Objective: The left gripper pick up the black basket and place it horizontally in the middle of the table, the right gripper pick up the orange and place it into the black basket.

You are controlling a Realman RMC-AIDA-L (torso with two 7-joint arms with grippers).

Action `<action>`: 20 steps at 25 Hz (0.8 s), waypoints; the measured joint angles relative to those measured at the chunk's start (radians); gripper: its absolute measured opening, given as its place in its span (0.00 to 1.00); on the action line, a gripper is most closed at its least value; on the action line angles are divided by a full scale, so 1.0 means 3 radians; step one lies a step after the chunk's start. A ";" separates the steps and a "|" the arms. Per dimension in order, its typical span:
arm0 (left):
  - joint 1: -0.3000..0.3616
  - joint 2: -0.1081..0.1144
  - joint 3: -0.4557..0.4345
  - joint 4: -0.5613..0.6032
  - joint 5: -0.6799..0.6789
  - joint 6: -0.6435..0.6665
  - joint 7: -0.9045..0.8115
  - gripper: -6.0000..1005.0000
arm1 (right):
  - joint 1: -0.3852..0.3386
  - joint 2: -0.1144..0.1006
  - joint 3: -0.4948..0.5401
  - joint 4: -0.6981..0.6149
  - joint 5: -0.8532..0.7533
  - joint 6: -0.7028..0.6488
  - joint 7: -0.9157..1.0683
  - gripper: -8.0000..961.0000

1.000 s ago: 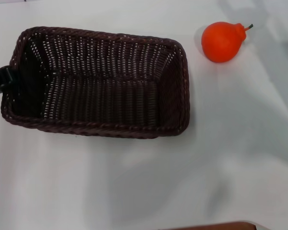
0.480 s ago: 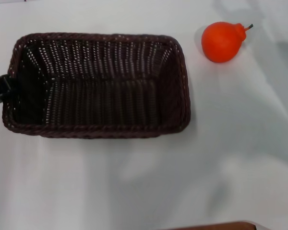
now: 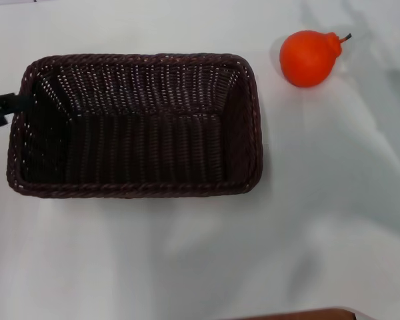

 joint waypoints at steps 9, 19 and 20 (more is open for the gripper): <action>-0.0023 -0.0011 -0.0733 0.0220 -0.0508 -0.0007 0.0917 0.72 | -0.0037 -0.0014 -0.0314 -0.0018 -0.0001 -0.0321 0.0000 0.86; 0.0003 -0.0010 -0.1238 0.1292 -0.2493 -0.0329 0.3165 0.70 | 0.0204 0.0006 -0.0703 0.0020 -0.0001 -0.1316 -0.0075 0.85; -0.0009 -0.0010 -0.1276 0.1445 -0.2642 -0.0407 0.3338 0.70 | 0.0231 0.0008 -0.0731 0.0021 0.0000 -0.1393 -0.0076 0.85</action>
